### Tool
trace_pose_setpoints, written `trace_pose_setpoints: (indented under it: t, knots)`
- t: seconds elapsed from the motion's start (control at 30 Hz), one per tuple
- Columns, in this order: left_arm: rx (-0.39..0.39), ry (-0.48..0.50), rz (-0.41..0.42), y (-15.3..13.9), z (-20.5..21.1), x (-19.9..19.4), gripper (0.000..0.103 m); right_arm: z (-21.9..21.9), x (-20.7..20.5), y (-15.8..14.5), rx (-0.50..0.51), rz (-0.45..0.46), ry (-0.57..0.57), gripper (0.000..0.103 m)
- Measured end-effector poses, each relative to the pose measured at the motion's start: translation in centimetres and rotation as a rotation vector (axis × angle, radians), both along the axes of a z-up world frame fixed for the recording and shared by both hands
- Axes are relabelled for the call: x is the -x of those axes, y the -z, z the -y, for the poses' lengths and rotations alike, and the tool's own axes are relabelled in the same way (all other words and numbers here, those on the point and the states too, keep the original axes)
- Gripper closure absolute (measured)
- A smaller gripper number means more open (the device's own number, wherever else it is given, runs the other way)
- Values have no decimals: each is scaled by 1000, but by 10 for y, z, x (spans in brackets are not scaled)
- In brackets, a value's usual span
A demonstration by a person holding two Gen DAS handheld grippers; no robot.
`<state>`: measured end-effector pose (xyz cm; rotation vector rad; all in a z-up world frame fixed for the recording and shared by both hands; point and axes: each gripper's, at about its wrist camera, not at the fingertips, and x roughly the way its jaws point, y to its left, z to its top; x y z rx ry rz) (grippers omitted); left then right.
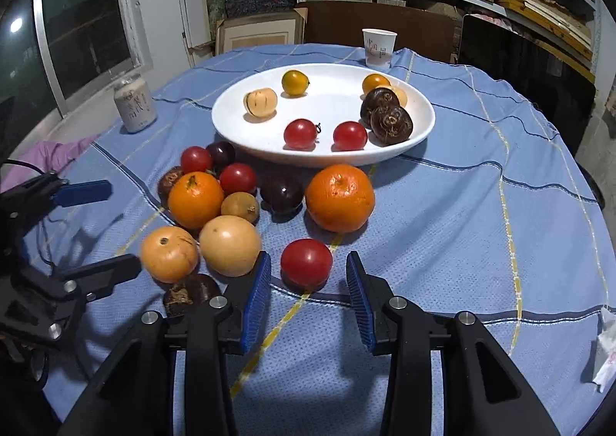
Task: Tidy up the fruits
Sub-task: 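Grasp a red tomato with the right tool while the left tool grasps a pale orange fruit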
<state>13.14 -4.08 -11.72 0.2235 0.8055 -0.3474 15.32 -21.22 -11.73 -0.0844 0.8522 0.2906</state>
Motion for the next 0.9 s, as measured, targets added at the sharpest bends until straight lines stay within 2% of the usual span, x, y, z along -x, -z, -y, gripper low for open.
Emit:
trace_pose_setpoints:
  t: [0.23,0.3,0.47,0.73,0.83,0.9]
  knots:
    - [-4,-11,-9,4,0,-1,14,-10,-17,10,23,-35,15,62]
    - [-14,-12,-8,4,2,-1,14,-9,-22,17,9,-72,19,72]
    - [-10,-20,-12,3,7,-3,14,-1,-8,6,-47,-11,35,72]
    - [-45,-51,-28,9,29,-14,14,11,10,-3,-123,31,51,72]
    - [-40,-66,-32,11,29,-17,20,14,8,-2,-134,28,67,71]
    - [-19,-64,-38,12,26,-17,34,14,9,-3,-136,34,64,71]
